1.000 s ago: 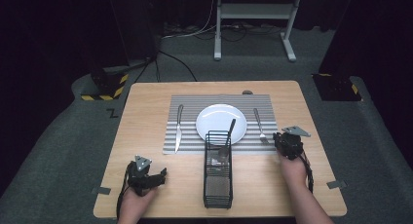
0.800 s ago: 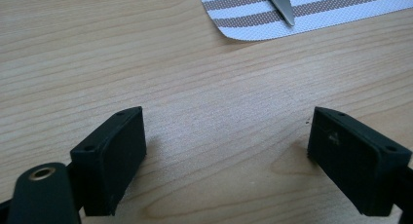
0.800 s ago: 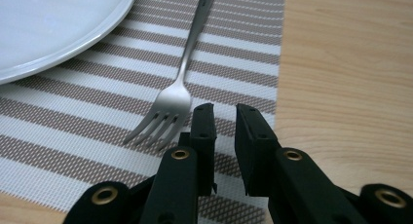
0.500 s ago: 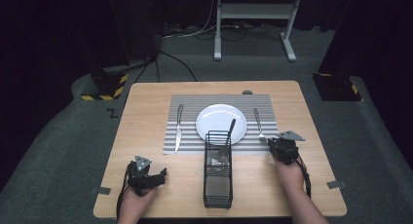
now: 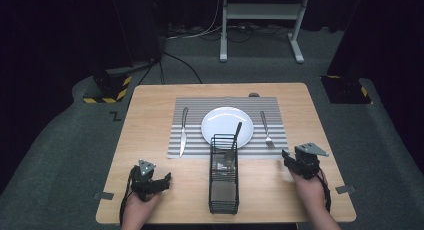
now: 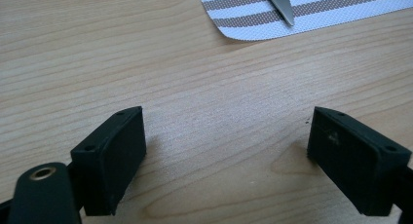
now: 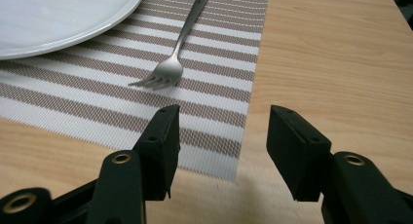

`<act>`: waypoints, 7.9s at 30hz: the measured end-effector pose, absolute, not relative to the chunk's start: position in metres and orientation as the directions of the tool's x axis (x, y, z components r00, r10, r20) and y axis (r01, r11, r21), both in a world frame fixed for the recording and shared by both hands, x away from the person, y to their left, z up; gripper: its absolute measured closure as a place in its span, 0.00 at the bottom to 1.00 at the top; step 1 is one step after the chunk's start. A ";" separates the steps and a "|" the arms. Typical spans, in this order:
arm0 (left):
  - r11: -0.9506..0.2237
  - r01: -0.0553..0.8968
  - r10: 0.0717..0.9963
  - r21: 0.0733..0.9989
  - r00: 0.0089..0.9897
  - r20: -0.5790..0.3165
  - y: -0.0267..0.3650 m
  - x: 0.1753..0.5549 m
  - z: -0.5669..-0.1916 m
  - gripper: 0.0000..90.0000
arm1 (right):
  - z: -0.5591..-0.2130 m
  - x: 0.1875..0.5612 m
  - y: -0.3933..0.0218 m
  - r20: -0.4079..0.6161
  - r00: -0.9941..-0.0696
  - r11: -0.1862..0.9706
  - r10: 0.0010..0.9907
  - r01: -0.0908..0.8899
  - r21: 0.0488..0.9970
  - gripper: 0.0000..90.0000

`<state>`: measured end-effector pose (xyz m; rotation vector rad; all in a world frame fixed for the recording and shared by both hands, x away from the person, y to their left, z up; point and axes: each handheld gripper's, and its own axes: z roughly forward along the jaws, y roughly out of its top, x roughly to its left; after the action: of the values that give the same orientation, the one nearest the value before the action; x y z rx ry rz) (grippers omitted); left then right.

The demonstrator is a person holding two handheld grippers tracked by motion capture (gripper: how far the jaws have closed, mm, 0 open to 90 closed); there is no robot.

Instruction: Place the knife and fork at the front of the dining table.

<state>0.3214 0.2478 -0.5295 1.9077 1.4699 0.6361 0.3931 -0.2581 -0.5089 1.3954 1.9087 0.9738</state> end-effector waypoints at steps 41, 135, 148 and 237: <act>-0.172 0.656 0.966 0.735 0.259 -0.006 0.248 0.321 -0.530 0.16 | -0.397 0.379 -0.106 0.049 -0.593 0.062 0.803 0.166 0.984 0.98; -0.168 0.656 0.968 0.735 0.252 -0.004 0.247 0.320 -0.530 0.17 | -0.463 0.564 -0.205 0.008 -0.249 0.099 0.968 0.411 0.906 0.98; -0.168 0.657 0.968 0.735 0.250 -0.002 0.247 0.320 -0.529 0.17 | -0.471 0.574 -0.199 -0.010 -0.240 0.123 0.971 0.461 0.879 0.97; -0.164 0.656 0.968 0.737 0.251 -0.008 0.247 0.320 -0.530 0.17 | -0.514 0.516 -0.218 -0.040 -0.301 0.237 0.953 0.655 0.717 0.94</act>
<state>0.3203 0.2474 -0.5296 1.8992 1.4749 0.6394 0.5159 -0.2182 -0.5140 1.4686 2.0395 0.8279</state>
